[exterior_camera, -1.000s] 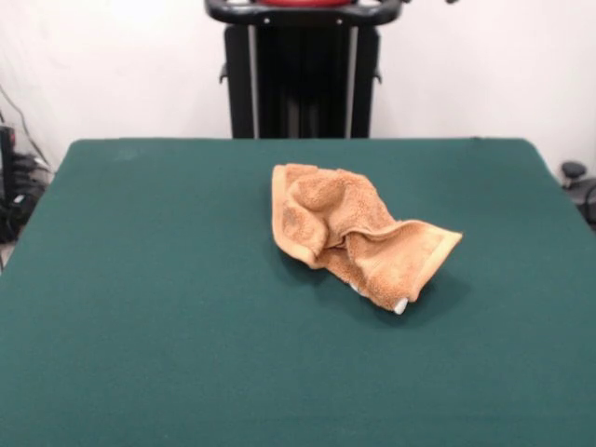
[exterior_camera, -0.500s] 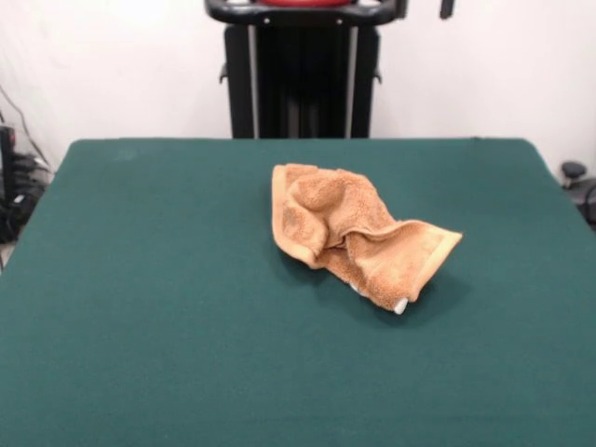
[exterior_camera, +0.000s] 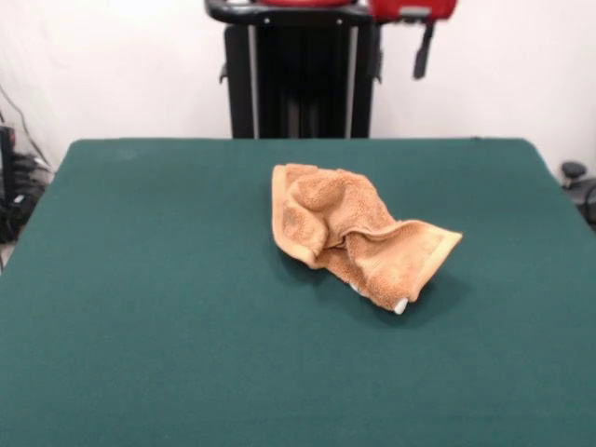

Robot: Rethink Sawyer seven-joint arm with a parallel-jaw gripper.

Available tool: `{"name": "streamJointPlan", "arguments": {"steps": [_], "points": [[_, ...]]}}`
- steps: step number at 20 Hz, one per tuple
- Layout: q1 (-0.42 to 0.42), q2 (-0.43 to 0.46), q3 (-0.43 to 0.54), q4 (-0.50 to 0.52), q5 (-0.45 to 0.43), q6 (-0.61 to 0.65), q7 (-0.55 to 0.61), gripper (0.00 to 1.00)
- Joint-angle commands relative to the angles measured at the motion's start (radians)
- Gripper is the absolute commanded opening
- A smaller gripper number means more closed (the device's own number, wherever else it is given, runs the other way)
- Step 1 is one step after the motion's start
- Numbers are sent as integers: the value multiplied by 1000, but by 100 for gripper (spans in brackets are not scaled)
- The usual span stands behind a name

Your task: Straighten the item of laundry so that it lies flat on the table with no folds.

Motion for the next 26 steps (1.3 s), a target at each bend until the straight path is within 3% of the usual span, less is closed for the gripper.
{"name": "streamJointPlan", "arguments": {"steps": [1, 20, 26], "points": [[-47, 234, 63, 62, -7, -203, 251, 100], [-67, 456, 57, -3, -15, -527, 266, 100], [-158, 429, 89, -44, -47, -424, 195, 100]]}}
